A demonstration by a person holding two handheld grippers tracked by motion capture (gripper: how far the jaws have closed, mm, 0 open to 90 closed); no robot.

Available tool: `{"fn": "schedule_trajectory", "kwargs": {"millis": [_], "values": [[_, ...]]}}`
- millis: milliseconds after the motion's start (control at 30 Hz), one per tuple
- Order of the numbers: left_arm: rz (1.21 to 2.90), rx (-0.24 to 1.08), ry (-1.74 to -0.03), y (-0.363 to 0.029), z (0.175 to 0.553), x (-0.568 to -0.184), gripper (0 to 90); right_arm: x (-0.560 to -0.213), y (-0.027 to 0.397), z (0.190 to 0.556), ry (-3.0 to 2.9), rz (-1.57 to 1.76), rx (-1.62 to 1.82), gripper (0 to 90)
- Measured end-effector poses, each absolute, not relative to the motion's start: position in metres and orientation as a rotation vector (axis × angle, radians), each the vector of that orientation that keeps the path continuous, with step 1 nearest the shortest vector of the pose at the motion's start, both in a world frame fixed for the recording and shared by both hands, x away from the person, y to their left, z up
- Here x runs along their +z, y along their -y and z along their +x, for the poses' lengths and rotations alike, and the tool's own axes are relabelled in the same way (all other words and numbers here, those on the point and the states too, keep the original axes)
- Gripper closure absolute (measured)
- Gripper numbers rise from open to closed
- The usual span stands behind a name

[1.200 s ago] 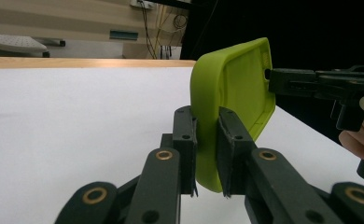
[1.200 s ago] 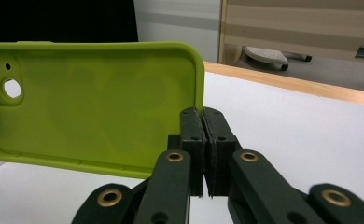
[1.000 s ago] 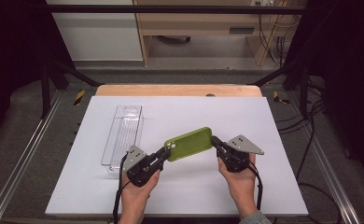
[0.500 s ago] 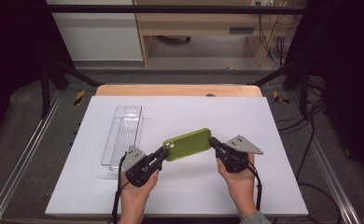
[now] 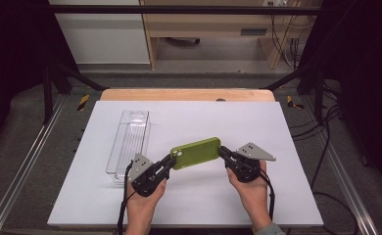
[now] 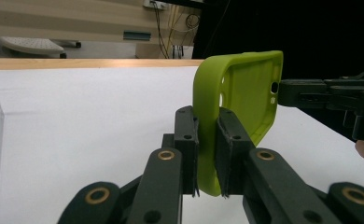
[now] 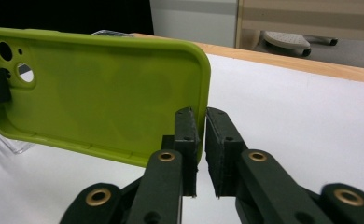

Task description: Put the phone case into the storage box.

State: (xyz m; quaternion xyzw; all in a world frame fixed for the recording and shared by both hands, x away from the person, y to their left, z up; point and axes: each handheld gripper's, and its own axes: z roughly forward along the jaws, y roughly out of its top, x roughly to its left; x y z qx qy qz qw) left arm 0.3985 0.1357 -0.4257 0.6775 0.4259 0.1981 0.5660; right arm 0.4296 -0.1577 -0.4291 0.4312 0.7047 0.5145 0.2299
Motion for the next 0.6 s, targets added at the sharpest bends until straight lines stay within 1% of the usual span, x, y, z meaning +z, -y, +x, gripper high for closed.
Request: {"fn": "schedule_trajectory", "kwargs": {"millis": [100,600], "values": [[1.594,0.472,-1.010,-0.1363,0.3987,-0.4273,79.9,-0.4291,0.1566,0.4291,-1.949,1.180,1.420,79.4],[1.599,0.557,-1.017,-0.1363,0.3986,-0.4244,79.9,-0.4277,0.1531,0.4264,-1.972,1.152,1.450,73.1]]}}
